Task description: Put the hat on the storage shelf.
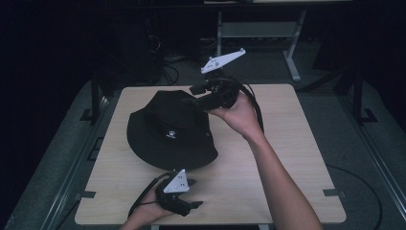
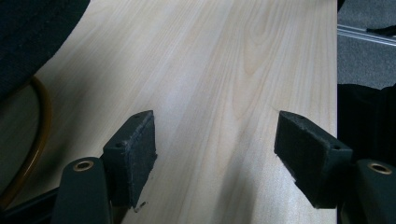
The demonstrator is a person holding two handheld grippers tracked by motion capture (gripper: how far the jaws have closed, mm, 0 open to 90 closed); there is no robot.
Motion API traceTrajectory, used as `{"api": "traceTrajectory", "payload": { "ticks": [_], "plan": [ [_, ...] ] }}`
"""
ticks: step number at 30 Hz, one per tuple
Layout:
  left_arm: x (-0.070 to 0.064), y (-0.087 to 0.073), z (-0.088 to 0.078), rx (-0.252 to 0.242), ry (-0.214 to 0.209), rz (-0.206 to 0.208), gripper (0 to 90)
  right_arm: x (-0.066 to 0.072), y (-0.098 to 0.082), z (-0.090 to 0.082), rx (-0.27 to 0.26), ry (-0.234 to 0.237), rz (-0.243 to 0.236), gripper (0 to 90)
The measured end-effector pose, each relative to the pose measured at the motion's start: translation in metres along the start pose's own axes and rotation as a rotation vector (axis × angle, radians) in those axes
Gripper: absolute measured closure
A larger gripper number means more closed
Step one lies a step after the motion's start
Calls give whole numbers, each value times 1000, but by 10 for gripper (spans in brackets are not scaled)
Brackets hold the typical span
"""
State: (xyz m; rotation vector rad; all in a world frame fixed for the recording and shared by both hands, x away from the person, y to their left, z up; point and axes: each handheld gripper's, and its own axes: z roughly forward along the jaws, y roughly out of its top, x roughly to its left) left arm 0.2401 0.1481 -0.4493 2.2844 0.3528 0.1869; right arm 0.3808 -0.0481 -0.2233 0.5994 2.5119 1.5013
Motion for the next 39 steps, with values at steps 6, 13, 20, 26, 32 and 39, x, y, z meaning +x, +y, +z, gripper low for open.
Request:
{"api": "traceTrajectory", "payload": {
  "ticks": [6,13,20,26,32,39],
  "plan": [
    [-1,0,2,6,1,2,279,-5,-11,-12,-10,-15,25,381],
    [-3,0,5,12,-3,-2,268,-9,-23,-25,-25,-34,44,352],
    [-4,1,6,19,6,2,257,-12,-33,-40,-38,-52,65,328],
    [-4,1,7,19,5,5,251,-15,-48,-53,-35,-69,71,328],
    [-6,2,9,21,1,5,249,-19,-60,-66,-42,-90,86,321],
    [-7,2,11,27,-3,6,246,-20,-72,-78,-50,-102,112,315]
  ]
}}
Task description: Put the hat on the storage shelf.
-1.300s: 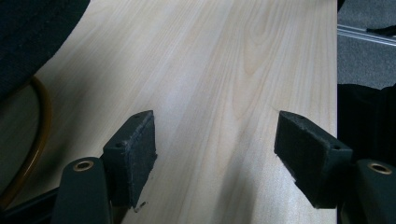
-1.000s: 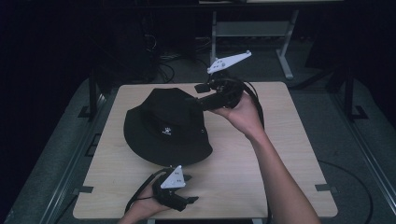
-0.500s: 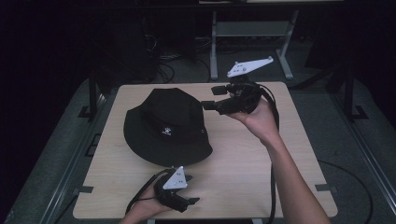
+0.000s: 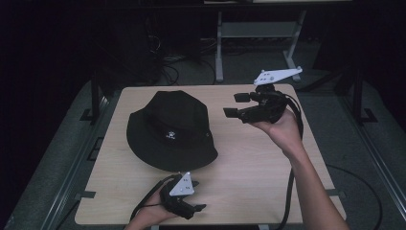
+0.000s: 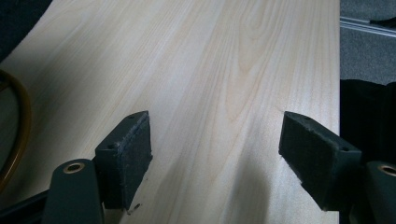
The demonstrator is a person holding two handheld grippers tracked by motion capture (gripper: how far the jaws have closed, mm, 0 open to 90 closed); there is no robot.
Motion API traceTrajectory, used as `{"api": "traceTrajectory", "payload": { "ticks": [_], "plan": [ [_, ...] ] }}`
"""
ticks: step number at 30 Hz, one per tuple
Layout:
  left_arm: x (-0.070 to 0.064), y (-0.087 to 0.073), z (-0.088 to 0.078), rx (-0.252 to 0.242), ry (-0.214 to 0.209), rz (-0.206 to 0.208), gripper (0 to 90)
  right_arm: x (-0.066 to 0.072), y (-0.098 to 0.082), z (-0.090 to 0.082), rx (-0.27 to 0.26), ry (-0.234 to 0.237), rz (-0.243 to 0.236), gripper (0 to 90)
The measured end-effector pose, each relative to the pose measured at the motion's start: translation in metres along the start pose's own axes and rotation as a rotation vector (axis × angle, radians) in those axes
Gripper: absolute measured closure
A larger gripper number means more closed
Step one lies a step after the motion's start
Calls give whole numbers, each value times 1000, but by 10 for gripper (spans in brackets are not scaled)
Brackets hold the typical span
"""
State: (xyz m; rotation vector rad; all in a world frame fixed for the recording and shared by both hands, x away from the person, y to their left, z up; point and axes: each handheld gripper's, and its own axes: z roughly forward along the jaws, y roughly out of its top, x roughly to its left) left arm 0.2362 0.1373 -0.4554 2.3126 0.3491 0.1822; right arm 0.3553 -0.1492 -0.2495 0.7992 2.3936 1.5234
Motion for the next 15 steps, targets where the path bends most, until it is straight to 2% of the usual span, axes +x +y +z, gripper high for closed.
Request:
{"api": "traceTrajectory", "payload": {
  "ticks": [15],
  "plan": [
    [1,-1,0,-6,15,0,243,-13,-31,-23,-3,-34,54,300]
  ]
}}
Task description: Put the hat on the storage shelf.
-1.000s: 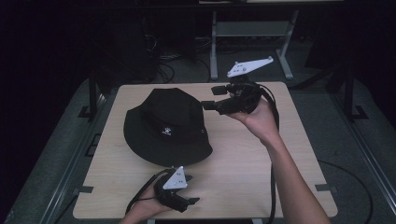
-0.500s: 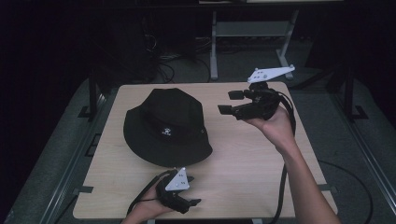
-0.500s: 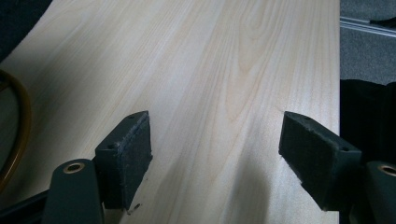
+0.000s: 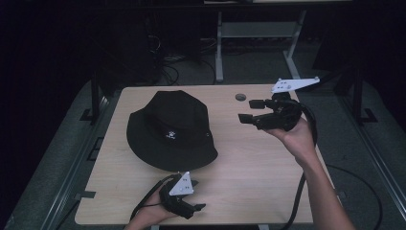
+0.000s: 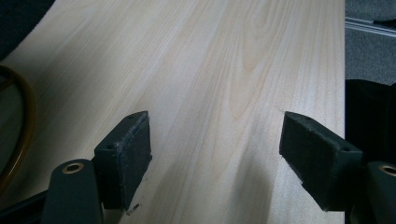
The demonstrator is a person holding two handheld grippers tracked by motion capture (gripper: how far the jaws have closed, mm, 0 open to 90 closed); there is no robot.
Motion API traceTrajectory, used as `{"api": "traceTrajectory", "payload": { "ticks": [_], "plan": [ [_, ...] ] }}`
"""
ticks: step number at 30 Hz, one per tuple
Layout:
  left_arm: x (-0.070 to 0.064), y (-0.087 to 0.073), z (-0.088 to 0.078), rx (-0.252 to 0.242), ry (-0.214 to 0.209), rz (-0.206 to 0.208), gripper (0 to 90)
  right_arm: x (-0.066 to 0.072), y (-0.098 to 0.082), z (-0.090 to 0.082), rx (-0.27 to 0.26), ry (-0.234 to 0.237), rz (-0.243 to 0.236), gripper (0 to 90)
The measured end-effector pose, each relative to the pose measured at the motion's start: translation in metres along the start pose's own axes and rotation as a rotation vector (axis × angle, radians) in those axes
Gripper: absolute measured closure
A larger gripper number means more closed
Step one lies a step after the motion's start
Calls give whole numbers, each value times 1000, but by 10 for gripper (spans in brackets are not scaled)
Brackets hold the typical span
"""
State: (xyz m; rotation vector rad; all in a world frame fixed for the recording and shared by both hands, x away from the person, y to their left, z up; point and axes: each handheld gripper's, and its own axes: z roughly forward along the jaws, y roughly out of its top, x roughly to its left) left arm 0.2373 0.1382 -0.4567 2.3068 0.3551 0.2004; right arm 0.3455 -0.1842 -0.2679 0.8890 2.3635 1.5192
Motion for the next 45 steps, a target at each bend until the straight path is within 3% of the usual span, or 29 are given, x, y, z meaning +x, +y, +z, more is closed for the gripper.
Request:
{"api": "traceTrajectory", "payload": {
  "ticks": [24,45],
  "plan": [
    [1,-1,0,6,5,5,237,-13,-43,-21,3,-40,66,244],
    [1,-1,1,-1,5,-8,237,-20,-92,-35,4,-72,120,232]
  ]
}}
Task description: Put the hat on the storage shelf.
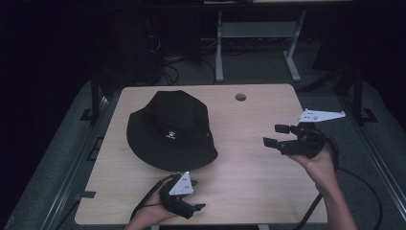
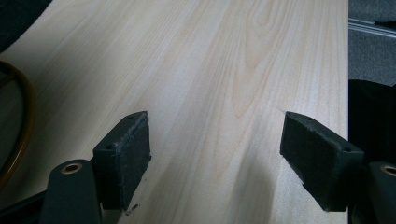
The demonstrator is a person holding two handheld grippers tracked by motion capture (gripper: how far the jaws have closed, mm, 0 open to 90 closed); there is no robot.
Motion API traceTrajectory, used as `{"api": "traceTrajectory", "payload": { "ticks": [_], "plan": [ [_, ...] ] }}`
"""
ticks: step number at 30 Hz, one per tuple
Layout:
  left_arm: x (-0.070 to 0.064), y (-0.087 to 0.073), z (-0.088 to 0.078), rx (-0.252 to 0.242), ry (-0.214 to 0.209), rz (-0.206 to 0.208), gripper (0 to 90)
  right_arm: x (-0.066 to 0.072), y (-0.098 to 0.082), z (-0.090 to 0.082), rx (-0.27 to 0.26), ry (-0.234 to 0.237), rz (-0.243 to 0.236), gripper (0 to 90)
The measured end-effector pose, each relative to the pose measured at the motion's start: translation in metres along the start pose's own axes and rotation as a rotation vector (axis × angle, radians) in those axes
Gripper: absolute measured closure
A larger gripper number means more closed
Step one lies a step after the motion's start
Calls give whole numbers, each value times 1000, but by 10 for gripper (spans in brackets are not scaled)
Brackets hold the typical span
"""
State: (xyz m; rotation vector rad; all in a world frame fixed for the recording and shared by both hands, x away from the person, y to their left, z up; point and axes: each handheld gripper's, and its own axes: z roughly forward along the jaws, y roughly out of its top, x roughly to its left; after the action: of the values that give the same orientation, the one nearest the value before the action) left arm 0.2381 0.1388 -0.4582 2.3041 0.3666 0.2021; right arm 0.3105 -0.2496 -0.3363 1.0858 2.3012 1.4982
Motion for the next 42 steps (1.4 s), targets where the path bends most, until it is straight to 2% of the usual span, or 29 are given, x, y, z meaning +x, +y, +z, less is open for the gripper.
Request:
{"api": "traceTrajectory", "payload": {
  "ticks": [24,36,42],
  "plan": [
    [-1,0,0,-3,3,5,237,-10,-57,-19,-27,-46,57,229],
    [-2,-1,-1,-1,1,0,236,-7,-101,-29,-46,-57,94,218],
    [-2,-1,-2,-3,3,2,236,0,-122,-33,-66,-69,108,200]
  ]
}}
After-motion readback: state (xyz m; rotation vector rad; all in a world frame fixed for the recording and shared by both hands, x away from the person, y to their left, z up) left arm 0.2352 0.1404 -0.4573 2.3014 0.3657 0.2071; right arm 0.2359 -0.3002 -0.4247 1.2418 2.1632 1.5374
